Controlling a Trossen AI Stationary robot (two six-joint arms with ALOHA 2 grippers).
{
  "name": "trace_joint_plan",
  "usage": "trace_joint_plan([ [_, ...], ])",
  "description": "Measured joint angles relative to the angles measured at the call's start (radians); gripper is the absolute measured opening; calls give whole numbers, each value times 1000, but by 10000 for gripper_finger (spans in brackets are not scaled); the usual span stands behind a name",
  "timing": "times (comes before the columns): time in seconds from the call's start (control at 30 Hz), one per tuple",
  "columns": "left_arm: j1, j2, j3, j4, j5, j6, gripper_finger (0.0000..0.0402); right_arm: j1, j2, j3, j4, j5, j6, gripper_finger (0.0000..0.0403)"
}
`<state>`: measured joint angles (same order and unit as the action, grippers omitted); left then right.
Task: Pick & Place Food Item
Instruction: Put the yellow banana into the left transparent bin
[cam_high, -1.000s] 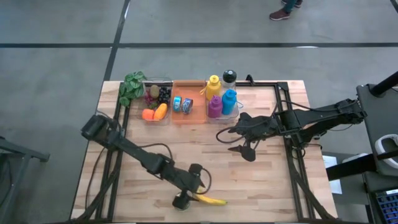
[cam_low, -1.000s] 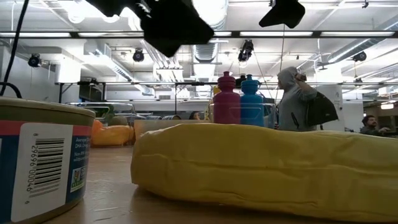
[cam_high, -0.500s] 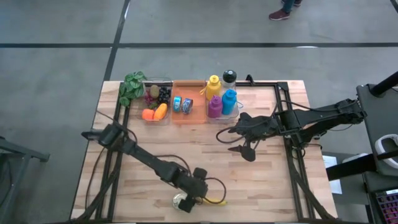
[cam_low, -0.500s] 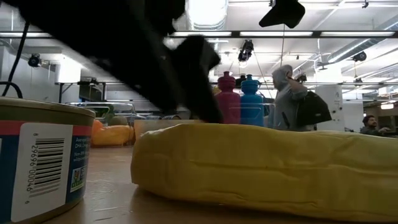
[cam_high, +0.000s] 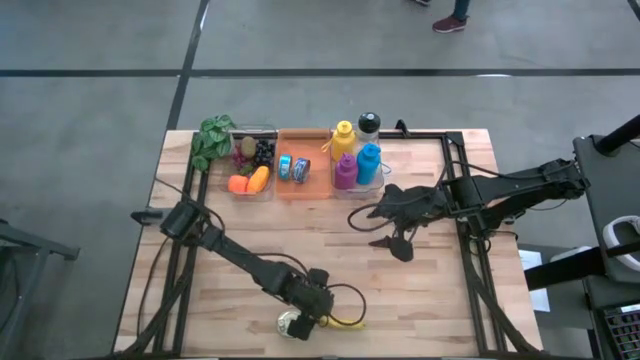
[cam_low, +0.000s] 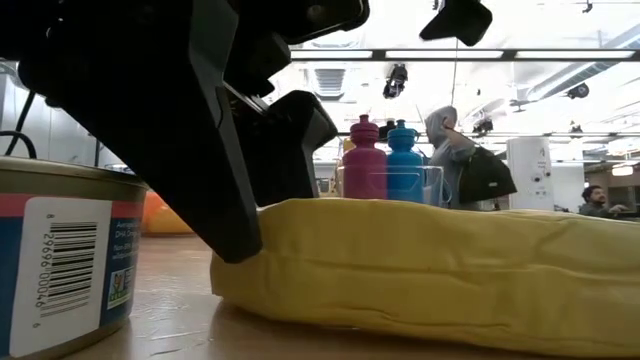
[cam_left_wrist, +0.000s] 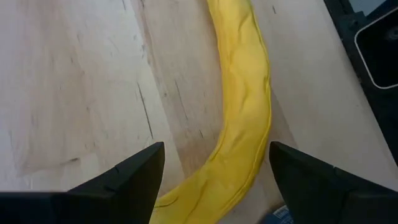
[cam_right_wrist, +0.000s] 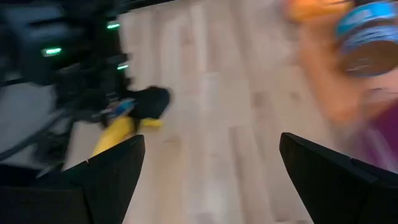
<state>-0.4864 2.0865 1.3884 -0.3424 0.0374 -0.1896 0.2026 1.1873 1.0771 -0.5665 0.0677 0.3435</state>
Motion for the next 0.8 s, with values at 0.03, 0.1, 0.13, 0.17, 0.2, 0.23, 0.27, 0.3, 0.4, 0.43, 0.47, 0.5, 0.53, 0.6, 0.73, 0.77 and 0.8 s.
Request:
trace_joint_plan([
  [0.03,2,0,0,0,-1,-2,292,1,0,0,1,-37,-5,370],
  [0.1,2,0,0,0,-2,-2,291,2,0,0,1,-125,-25,370],
  [0.13,2,0,0,0,-3,-2,291,2,0,0,2,-172,-34,370],
  [0.17,2,0,0,2,-3,-2,292,3,0,0,2,-222,-37,370],
  [0.2,2,0,0,4,-3,-2,293,3,0,0,2,-267,-37,370],
  [0.23,2,0,0,5,-3,0,294,3,0,0,2,-304,-37,370],
  [0.27,2,0,0,5,-3,2,295,3,0,0,2,-331,-34,370],
  [0.3,2,0,0,6,-3,2,296,3,0,0,3,-346,-26,370],
  [0.4,2,0,0,6,-3,2,296,3,0,0,3,-357,-6,370],
  [0.43,2,0,0,5,-3,3,295,3,0,0,3,-357,-6,370],
  [0.47,2,-1,1,5,-4,6,294,3,0,0,3,-357,-6,370],
  [0.5,3,-1,7,4,-8,7,292,3,0,0,3,-357,-6,370],
  [0.53,3,-1,16,4,-16,9,290,3,0,0,3,-357,-6,370],
  [0.6,3,-3,42,-1,-26,19,285,3,0,0,3,-357,-9,370],
  [0.73,-4,-6,75,-4,-48,118,275,3,0,0,3,-356,-33,370],
  [0.77,-9,-6,77,-7,-62,137,272,3,0,0,3,-356,-36,370],
  [0.8,-13,-6,77,-8,-73,149,269,3,0,0,2,-356,-37,370],
])
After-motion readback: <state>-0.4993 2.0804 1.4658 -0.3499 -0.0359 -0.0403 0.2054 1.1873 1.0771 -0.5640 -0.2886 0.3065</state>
